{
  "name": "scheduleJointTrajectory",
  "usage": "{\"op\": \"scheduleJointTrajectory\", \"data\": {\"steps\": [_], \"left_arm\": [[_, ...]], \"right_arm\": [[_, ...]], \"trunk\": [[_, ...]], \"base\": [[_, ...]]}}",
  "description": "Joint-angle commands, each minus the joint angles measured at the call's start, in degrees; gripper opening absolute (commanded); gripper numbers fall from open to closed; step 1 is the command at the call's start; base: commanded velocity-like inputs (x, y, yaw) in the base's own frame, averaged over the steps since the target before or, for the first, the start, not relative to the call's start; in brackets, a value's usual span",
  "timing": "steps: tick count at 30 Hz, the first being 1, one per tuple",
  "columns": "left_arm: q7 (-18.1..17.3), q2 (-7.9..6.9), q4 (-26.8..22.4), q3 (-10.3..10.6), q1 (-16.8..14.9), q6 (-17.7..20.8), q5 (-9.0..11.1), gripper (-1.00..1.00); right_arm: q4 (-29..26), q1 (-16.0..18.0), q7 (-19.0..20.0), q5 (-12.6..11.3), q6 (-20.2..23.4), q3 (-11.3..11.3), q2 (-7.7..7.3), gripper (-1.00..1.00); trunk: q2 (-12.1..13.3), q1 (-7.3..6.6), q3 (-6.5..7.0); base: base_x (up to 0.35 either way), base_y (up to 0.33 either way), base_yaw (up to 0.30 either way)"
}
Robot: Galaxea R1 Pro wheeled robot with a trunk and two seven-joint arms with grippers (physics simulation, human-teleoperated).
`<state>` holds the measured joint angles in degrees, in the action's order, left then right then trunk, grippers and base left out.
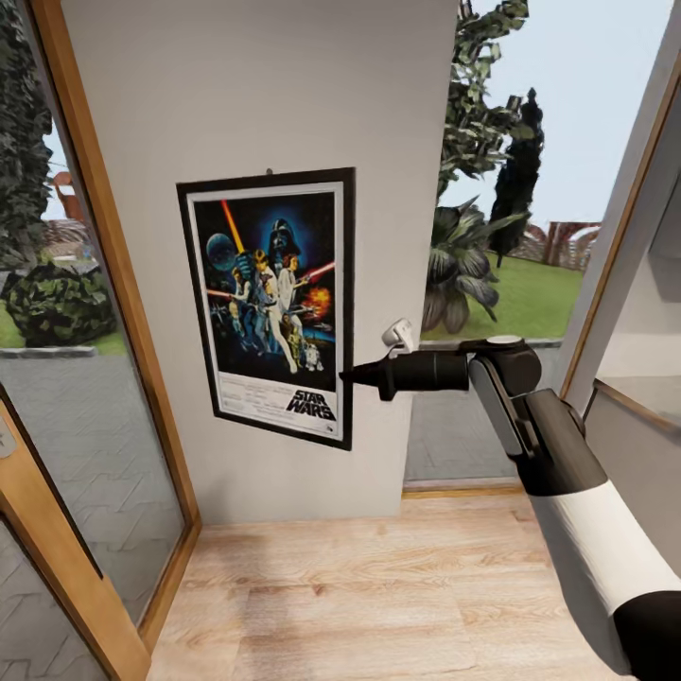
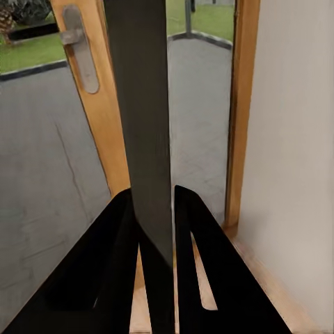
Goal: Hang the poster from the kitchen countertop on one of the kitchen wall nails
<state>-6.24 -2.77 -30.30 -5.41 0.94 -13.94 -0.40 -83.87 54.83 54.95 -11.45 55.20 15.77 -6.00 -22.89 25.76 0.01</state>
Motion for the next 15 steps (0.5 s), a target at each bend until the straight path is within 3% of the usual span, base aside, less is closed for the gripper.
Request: {"op": "scheduleJointTrajectory", "data": {"steps": [1, 8, 15], "left_arm": [[-0.52, 0.05, -0.04, -0.37, 0.03, -0.04, -0.04, 1.0], [-0.48, 0.04, -0.02, -0.39, 0.03, -0.04, -0.04, 1.0], [-0.47, 0.04, -0.02, -0.39, 0.03, -0.04, -0.04, 1.0]], "right_arm": [[0.1, 0.2, 0.07, -0.33, 0.74, 0.05, -0.01, -1.0], [1.38, 1.63, 0.89, -0.45, 1.31, 0.05, 0.02, -1.0], [2.68, 3.37, 6.84, -0.51, 1.41, 0.05, 0.03, -1.0]], "trunk": [[-0.03, 0.02, -0.01], [-0.03, 0.02, -0.01], [-0.03, 0.02, -0.01]], "base": [[0.0, 0.0, 0.0], [0.0, 0.0, 0.0], [0.0, 0.0, 0.0]]}}
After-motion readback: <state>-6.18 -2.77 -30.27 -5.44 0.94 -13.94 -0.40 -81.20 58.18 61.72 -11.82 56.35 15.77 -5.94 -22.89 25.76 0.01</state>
